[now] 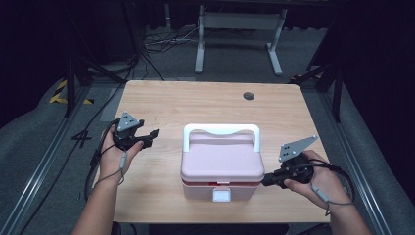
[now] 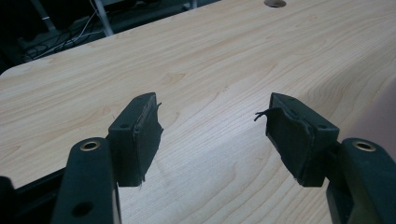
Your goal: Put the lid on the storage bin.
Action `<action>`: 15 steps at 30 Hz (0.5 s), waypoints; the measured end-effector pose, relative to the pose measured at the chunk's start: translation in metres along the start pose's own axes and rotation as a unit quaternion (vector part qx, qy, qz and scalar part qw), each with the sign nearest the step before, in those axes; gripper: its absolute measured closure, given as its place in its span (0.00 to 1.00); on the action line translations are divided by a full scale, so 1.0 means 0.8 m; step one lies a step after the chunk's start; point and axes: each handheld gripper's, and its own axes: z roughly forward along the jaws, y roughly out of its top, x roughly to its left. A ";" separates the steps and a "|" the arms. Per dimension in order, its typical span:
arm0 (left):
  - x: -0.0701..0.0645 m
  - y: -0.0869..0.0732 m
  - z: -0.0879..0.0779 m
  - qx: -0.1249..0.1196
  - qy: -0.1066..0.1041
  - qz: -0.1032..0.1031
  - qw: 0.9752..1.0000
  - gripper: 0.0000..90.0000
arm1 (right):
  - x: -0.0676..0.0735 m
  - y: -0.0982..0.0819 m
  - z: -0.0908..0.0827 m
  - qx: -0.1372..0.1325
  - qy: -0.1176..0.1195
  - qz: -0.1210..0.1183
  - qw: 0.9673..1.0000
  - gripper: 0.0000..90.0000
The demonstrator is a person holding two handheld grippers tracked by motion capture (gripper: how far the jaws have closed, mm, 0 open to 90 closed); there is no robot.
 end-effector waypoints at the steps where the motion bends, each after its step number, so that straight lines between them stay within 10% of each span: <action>1: 0.000 0.000 0.000 0.000 -0.001 -0.001 1.000 0.39 | 0.000 0.000 0.000 0.004 0.001 0.002 1.000 0.97; 15: 0.003 -0.003 -0.002 -0.003 0.001 -0.010 1.000 0.39 | -0.002 -0.004 -0.001 0.033 0.016 0.008 0.999 0.96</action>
